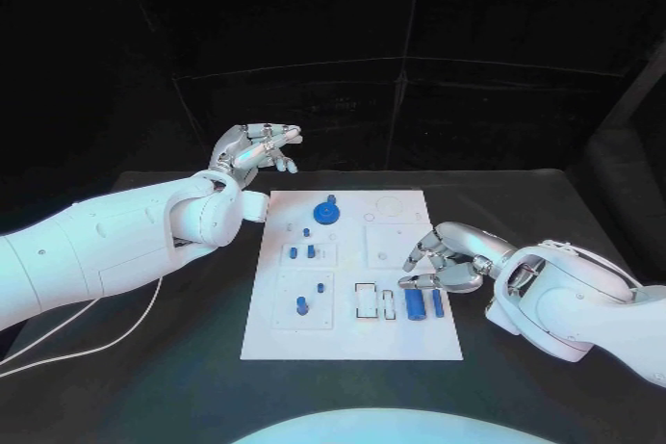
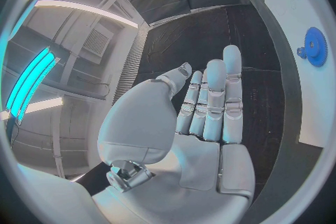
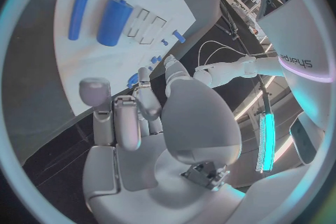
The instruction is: Assemble the parts on the task board
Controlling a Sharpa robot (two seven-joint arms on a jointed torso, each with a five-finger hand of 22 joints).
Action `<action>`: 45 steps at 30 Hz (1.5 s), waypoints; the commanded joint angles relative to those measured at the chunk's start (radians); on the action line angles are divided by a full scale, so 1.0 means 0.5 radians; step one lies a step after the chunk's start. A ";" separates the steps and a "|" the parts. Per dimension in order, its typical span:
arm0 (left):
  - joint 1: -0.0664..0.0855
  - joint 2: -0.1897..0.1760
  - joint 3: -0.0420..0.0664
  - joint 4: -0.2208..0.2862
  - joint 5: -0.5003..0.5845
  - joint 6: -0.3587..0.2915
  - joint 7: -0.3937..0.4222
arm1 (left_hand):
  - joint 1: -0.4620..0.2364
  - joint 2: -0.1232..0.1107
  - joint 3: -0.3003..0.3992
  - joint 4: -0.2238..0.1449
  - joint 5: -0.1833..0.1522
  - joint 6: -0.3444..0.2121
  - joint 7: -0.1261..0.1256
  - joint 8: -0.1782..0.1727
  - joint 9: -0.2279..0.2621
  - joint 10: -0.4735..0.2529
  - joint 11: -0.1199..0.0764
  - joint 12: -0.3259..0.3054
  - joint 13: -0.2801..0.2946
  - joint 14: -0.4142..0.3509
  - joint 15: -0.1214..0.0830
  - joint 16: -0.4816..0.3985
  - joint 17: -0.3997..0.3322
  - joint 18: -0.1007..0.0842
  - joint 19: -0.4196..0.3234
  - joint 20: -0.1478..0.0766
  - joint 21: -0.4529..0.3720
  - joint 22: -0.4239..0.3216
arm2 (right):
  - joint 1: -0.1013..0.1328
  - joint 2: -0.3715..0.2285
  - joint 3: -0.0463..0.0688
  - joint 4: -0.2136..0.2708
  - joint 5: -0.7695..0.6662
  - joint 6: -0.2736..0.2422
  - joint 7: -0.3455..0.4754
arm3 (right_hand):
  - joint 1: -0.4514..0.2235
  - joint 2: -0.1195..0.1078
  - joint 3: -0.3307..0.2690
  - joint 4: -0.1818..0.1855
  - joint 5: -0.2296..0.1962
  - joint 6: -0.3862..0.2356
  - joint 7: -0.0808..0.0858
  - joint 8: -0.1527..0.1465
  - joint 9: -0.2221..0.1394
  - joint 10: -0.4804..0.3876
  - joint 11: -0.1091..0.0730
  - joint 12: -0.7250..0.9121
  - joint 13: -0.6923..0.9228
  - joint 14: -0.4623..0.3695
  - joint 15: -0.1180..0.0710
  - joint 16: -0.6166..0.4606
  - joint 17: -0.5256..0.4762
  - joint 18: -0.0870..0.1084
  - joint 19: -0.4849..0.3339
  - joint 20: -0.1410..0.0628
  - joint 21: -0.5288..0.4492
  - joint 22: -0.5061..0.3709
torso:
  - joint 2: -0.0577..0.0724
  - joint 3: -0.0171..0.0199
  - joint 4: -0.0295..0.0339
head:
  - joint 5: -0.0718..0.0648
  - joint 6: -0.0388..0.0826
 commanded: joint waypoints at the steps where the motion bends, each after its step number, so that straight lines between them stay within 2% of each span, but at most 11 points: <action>1: 0.002 0.001 0.001 -0.001 0.003 0.021 0.005 | 0.023 0.004 -0.013 0.000 -0.001 -0.016 0.005 0.006 -0.003 -0.014 0.005 0.013 -0.001 -0.014 -0.001 -0.004 -0.002 0.026 -0.007 0.003 -0.009 -0.002 | 0.002 -0.036 -0.001 0.027 0.005 0.080 -0.282 | -0.036 -0.007 -0.076 0.071 0.011 -0.025 -0.015 0.060 0.020 0.027 -0.004 0.067 0.099 0.173 -0.014 0.000 0.301 -0.033 0.034 -0.005 0.032 0.074 | -0.001 0.0061 -0.015 | -0.022 -0.003; 7: 0.000 -0.002 0.000 0.002 0.003 0.022 0.005 | 0.023 0.004 -0.013 0.000 -0.001 -0.016 0.005 0.006 -0.003 -0.014 0.005 0.013 -0.001 -0.014 -0.001 -0.004 -0.002 0.026 -0.007 0.003 -0.009 -0.002 | -0.017 -0.053 -0.002 0.043 -0.085 0.129 -0.468 | -0.045 0.015 -0.153 0.175 0.039 -0.056 -0.022 0.145 0.050 0.030 -0.009 0.094 0.151 0.173 -0.016 0.005 0.297 -0.039 0.051 -0.008 0.049 0.118 | -0.001 0.0025 -0.008 | -0.045 -0.004; 12: -0.001 -0.007 -0.001 0.003 0.003 0.021 0.005 | 0.023 0.004 -0.013 0.000 -0.001 -0.016 0.005 0.006 -0.003 -0.014 0.005 0.013 -0.001 -0.014 -0.001 -0.004 -0.002 0.026 -0.007 0.003 -0.009 -0.002 | -0.028 -0.044 -0.003 0.037 -0.104 0.139 -0.560 | -0.055 0.030 -0.191 0.182 0.115 -0.065 -0.032 0.212 0.083 0.030 -0.017 0.098 0.169 0.173 -0.023 0.011 0.298 -0.043 0.061 -0.013 0.058 0.143 | 0.000 0.0030 -0.013 | -0.049 -0.006; 18: -0.002 -0.009 -0.001 0.006 0.003 0.023 0.005 | 0.023 0.004 -0.013 0.000 -0.001 -0.016 0.005 0.006 -0.003 -0.014 0.005 0.013 -0.001 -0.014 -0.001 -0.004 -0.002 0.026 -0.007 0.003 -0.009 -0.002 | -0.049 -0.008 -0.003 0.014 -0.132 0.190 -0.669 | -0.097 0.022 -0.235 0.186 0.127 -0.098 -0.032 0.255 0.104 0.027 -0.017 0.095 0.176 0.174 -0.024 0.016 0.299 -0.045 0.065 -0.015 0.061 0.157 | -0.001 -0.0004 -0.007 | -0.064 -0.012; 33: -0.004 -0.014 -0.001 0.008 0.003 0.023 0.006 | 0.027 0.012 -0.018 -0.001 -0.001 -0.020 0.005 0.013 -0.002 -0.025 0.007 0.026 -0.001 -0.018 0.000 -0.001 -0.009 0.026 -0.005 0.004 -0.016 -0.008 | -0.099 0.122 -0.003 -0.064 -0.173 0.210 -0.712 | -0.113 0.020 -0.247 0.186 0.124 -0.111 -0.032 0.271 0.112 0.027 -0.016 0.094 0.182 0.173 -0.023 0.017 0.298 -0.048 0.070 -0.014 0.066 0.174 | 0.001 0.0016 -0.010 | -0.053 -0.025; 35: -0.004 -0.015 -0.001 0.008 0.003 0.023 0.006 | 0.027 0.012 -0.018 -0.001 -0.001 -0.020 0.005 0.013 -0.002 -0.025 0.007 0.026 -0.001 -0.018 0.000 -0.001 -0.009 0.026 -0.005 0.004 -0.016 -0.008 | -0.103 0.136 -0.003 -0.075 -0.173 0.213 -0.715 | -0.108 0.025 -0.264 0.183 0.124 -0.145 -0.020 0.322 0.137 0.028 -0.001 0.096 0.198 0.211 -0.004 0.191 0.527 -0.047 0.066 0.002 0.067 0.177 | 0.001 0.0017 -0.010 | -0.051 -0.028; 37: -0.004 -0.016 -0.001 0.009 0.003 0.023 0.005 | 0.027 0.012 -0.018 -0.001 -0.001 -0.020 0.005 0.013 -0.002 -0.025 0.007 0.026 -0.001 -0.018 0.000 -0.001 -0.009 0.026 -0.005 0.004 -0.016 -0.008 | -0.106 0.147 -0.003 -0.083 -0.173 0.215 -0.717 | -0.101 0.041 -0.265 0.182 0.132 -0.160 -0.026 0.349 0.150 0.028 -0.008 0.094 0.205 0.172 -0.011 0.079 0.368 -0.047 0.067 -0.001 0.069 0.182 | 0.001 0.0014 -0.009 | -0.053 -0.028; 39: -0.004 -0.017 -0.001 0.009 0.003 0.022 0.005 | 0.027 0.012 -0.018 -0.001 -0.001 -0.020 0.005 0.013 -0.002 -0.025 0.007 0.026 -0.001 -0.018 0.000 -0.001 -0.009 0.026 -0.005 0.004 -0.016 -0.008 | -0.109 0.161 -0.003 -0.095 -0.172 0.218 -0.721 | -0.089 0.054 -0.275 0.181 0.140 -0.189 -0.021 0.393 0.169 0.029 -0.002 0.090 0.215 0.211 -0.001 0.191 0.527 -0.047 0.065 0.006 0.071 0.187 | 0.000 0.0005 -0.009 | -0.055 -0.029; 41: -0.004 -0.018 -0.001 0.010 0.003 0.022 0.005 | 0.027 0.012 -0.018 -0.001 -0.001 -0.020 0.005 0.013 -0.002 -0.025 0.007 0.026 -0.001 -0.018 0.000 -0.001 -0.009 0.026 -0.005 0.004 -0.016 -0.008 | -0.112 0.173 -0.003 -0.106 -0.173 0.226 -0.726 | -0.073 0.066 -0.281 0.181 0.162 -0.206 -0.024 0.417 0.179 0.030 -0.011 0.087 0.222 0.164 -0.011 0.063 0.342 -0.047 0.065 -0.001 0.072 0.190 | 0.000 0.0007 -0.009 | -0.055 -0.031; 43: -0.004 -0.019 -0.001 0.011 0.003 0.022 0.005 | 0.027 0.012 -0.018 -0.001 -0.001 -0.020 0.005 0.013 -0.002 -0.025 0.007 0.026 -0.001 -0.018 0.000 -0.001 -0.009 0.026 -0.005 0.004 -0.016 -0.008 | -0.115 0.184 -0.003 -0.115 -0.181 0.244 -0.732 | -0.056 0.068 -0.289 0.181 0.209 -0.221 -0.021 0.436 0.186 0.029 0.000 0.083 0.225 0.211 0.000 0.191 0.527 -0.050 0.064 0.007 0.073 0.194 | -0.001 0.0007 -0.009 | -0.057 -0.032; 45: -0.004 -0.020 -0.001 0.011 0.003 0.022 0.004 | 0.027 0.012 -0.018 -0.001 -0.001 -0.020 0.005 0.013 -0.002 -0.025 0.007 0.026 -0.001 -0.018 0.000 -0.001 -0.009 0.026 -0.005 0.004 -0.016 -0.008 | -0.121 0.196 -0.003 -0.125 -0.208 0.275 -0.741 | -0.011 0.077 -0.291 0.178 0.234 -0.234 -0.024 0.454 0.192 0.031 -0.008 0.080 0.232 0.165 -0.011 0.069 0.347 -0.050 0.064 0.002 0.074 0.199 | -0.002 0.0016 -0.010 | -0.056 -0.034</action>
